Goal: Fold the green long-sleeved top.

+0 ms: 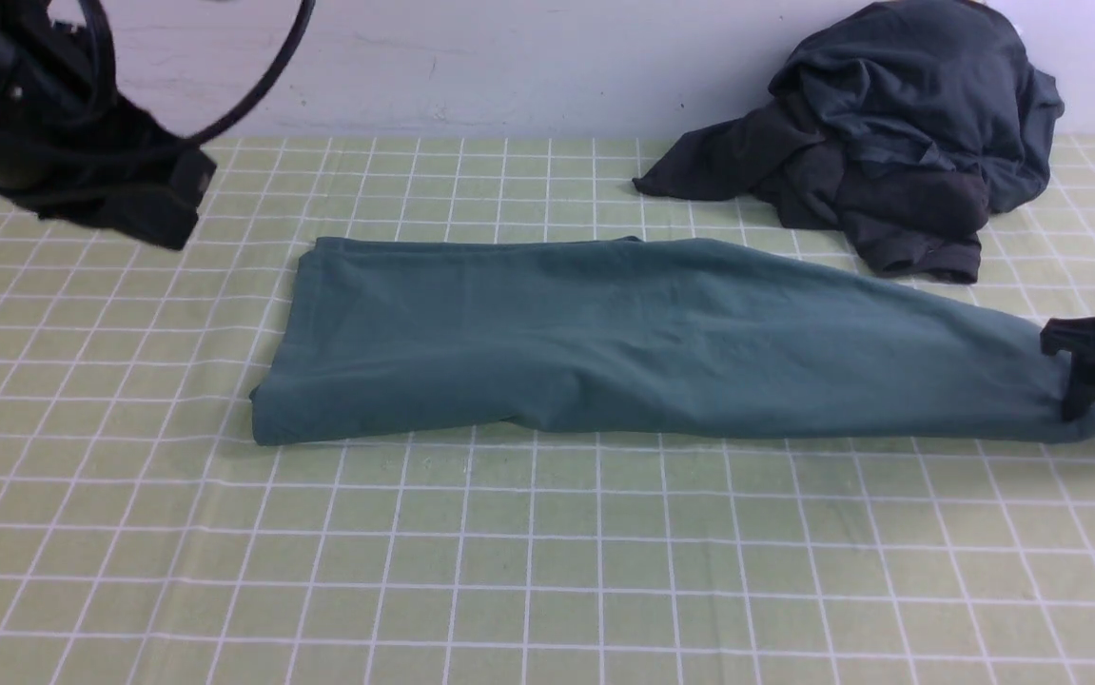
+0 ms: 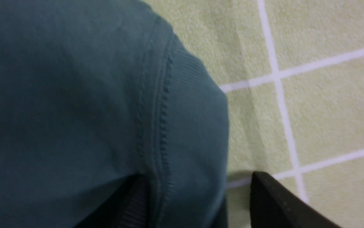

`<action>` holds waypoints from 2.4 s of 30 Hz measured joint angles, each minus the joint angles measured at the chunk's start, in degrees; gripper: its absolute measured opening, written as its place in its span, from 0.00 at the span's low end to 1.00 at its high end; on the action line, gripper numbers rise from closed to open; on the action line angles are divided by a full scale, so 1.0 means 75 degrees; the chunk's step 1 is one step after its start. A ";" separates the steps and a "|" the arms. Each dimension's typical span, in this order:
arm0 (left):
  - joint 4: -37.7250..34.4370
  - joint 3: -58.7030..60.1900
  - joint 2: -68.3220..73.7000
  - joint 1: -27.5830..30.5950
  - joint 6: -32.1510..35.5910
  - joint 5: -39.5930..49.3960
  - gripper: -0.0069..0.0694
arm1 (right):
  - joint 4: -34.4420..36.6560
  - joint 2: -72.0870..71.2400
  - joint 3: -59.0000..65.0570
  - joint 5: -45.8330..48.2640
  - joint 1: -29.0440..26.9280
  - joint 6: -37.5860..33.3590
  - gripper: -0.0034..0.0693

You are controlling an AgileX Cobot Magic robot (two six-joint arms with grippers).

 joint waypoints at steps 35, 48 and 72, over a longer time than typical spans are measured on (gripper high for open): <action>0.0819 0.7391 -0.5773 0.0000 -0.1735 -0.5165 0.09 | 0.0942 -0.1390 -0.1784 -0.1184 0.5289 -0.1194 0.09; 0.0812 0.7391 -0.5773 0.0000 -0.1735 -0.4953 0.09 | 0.0885 0.0132 -0.2771 -0.2056 0.6262 -0.1480 0.48; 0.0820 0.7413 -0.7032 0.0000 -0.1306 -0.5235 0.09 | 0.1625 -0.2084 -0.2955 -0.1498 0.6403 -0.3013 0.03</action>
